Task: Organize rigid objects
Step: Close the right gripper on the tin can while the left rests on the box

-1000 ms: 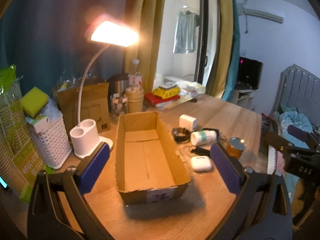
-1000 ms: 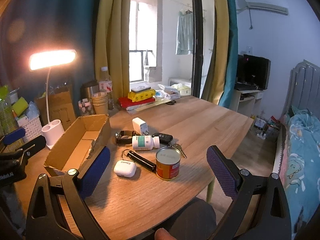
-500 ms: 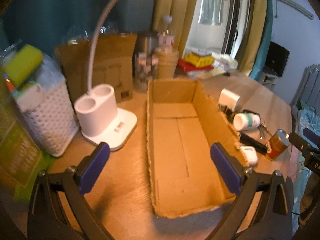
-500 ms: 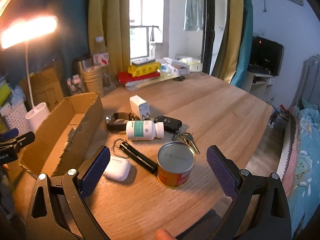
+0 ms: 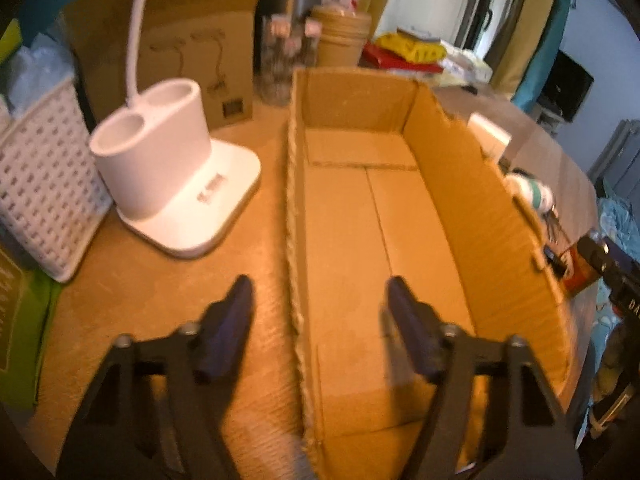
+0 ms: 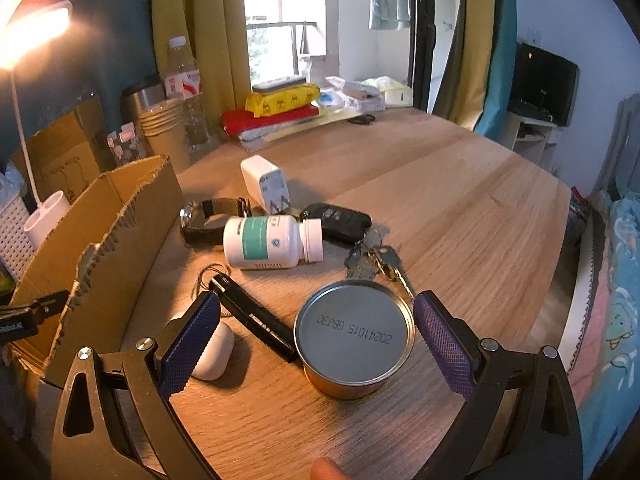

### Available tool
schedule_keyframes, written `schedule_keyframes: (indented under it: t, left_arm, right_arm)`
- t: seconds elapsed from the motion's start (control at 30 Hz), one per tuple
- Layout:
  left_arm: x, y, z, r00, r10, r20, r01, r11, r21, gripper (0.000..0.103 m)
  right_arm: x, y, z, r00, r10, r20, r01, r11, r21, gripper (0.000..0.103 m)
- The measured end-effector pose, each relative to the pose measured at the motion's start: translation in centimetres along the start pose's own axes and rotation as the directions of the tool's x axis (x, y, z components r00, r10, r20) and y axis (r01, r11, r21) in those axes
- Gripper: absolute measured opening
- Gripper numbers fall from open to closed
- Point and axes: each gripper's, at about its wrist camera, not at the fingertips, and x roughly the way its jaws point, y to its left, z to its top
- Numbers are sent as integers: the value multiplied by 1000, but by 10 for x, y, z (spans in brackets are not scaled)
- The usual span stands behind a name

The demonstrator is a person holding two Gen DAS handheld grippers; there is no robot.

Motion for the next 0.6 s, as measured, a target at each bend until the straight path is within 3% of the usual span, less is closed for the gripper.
schedule_keyframes:
  t: [0.27,0.6]
  left_arm:
    - [-2,-6,-16,998,-55,-21,56,998,24,19]
    - [-7,-12,-26,996,-82,30,82,997,4,17]
  right_arm:
    - [6,-10,-11,1000,-12,-18,12,999,33,99]
    - [2,-21,-21,999,-49,-11,50,997,65,99]
